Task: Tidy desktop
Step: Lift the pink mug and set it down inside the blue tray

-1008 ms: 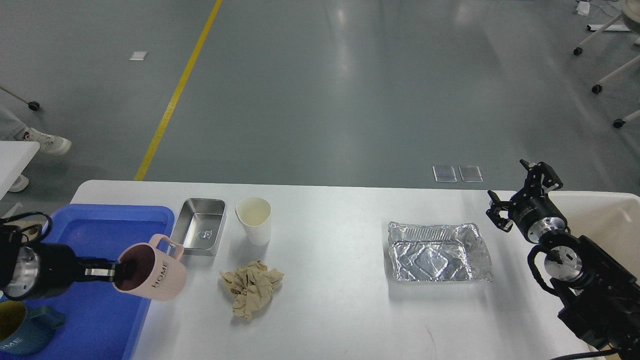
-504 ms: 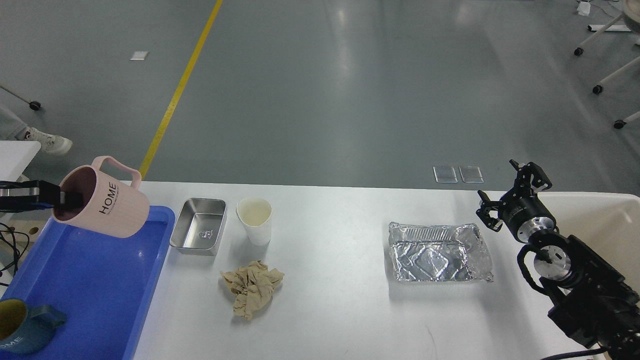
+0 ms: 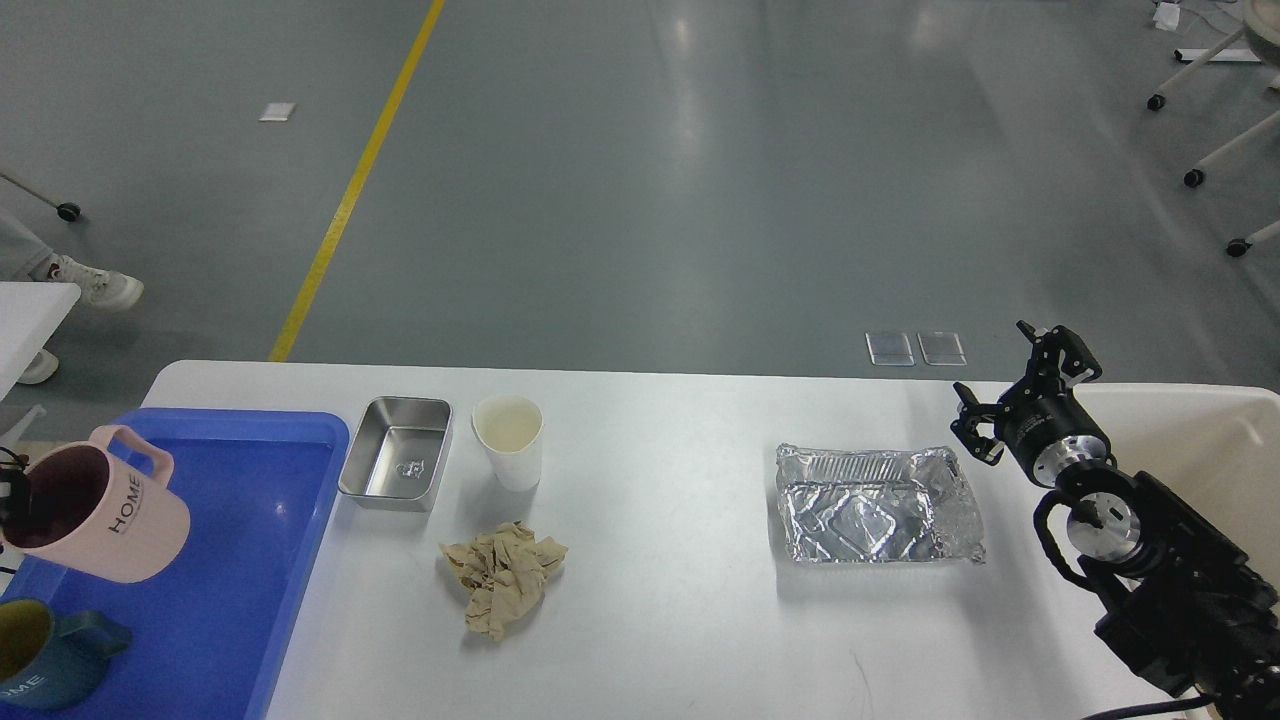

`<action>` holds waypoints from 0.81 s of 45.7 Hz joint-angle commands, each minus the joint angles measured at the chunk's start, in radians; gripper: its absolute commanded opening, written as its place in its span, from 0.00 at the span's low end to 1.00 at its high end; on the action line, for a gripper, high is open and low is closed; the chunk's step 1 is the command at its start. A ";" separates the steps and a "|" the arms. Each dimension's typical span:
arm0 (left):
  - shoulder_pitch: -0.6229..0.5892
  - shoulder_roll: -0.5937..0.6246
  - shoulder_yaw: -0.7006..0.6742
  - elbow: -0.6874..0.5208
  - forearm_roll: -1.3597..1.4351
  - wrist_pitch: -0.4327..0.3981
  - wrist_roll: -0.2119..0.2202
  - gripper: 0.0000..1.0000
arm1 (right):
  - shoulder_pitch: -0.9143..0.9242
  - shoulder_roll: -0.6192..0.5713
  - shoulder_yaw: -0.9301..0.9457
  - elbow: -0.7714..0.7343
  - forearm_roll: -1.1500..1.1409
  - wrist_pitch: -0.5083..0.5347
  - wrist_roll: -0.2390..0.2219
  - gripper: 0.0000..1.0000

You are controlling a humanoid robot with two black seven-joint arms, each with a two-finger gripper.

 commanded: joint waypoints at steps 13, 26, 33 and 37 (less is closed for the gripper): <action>0.247 -0.161 0.001 0.088 0.024 0.156 -0.003 0.00 | 0.000 0.000 0.000 0.000 0.000 0.001 0.000 1.00; 0.316 -0.256 0.001 0.175 0.024 0.190 -0.005 0.00 | -0.001 -0.001 0.000 -0.001 0.000 0.001 0.000 1.00; 0.349 -0.310 -0.001 0.232 0.024 0.200 -0.009 0.00 | -0.001 -0.001 0.000 -0.001 0.000 0.001 0.000 1.00; 0.363 -0.342 -0.002 0.258 0.024 0.203 -0.009 0.00 | -0.001 -0.001 0.000 -0.001 0.000 0.001 0.000 1.00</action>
